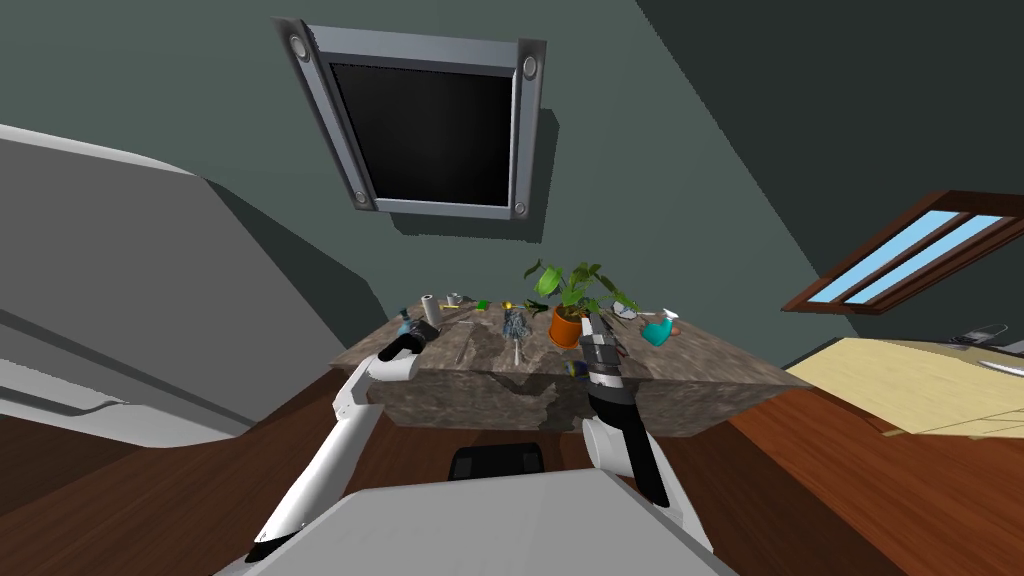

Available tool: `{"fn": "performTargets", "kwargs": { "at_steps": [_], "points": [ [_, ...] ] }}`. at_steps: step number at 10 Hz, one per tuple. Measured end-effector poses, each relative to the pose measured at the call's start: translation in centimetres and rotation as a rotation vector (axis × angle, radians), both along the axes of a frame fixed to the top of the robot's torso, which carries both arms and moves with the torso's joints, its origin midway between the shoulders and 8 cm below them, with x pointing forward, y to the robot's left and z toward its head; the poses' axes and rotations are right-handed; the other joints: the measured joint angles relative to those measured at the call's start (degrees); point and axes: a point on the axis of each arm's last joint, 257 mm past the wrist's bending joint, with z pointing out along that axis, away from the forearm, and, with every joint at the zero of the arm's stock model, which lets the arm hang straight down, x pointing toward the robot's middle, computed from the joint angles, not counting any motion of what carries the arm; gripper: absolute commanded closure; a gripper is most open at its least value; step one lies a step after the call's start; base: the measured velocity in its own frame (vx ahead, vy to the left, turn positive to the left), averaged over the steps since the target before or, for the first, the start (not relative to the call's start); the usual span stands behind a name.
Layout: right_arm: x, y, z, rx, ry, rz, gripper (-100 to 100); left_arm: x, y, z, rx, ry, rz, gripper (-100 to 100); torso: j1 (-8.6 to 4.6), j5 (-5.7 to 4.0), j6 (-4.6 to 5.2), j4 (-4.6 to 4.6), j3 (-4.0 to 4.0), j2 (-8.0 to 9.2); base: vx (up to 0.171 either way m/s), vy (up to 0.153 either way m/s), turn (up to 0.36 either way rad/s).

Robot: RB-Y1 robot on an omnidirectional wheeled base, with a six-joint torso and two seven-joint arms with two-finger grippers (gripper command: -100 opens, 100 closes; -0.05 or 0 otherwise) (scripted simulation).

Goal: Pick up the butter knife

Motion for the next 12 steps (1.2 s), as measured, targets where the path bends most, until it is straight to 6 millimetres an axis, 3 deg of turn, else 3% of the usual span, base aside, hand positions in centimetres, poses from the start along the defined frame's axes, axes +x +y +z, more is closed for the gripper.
{"fn": "performTargets", "kwargs": {
  "at_steps": [7, 12],
  "points": [
    [0.0, 0.0, 0.0, 0.0, 0.0, 0.0, 0, 1.3, -1.2, -4.3, -0.252, 0.137, 0.084, -100, 0.02, 0.0, -0.01, 0.0, 0.01, 0.02, 0.009, -0.023, 0.003],
    [0.0, 0.0, 0.0, 0.0, 0.0, 0.0, 0, 1.4, -4.2, -7.6, -0.448, 0.25, 0.14, -100, 0.04, 0.01, -0.01, 0.0, 0.0, 0.0, 0.012, -0.014, 0.009]
  ]
}}
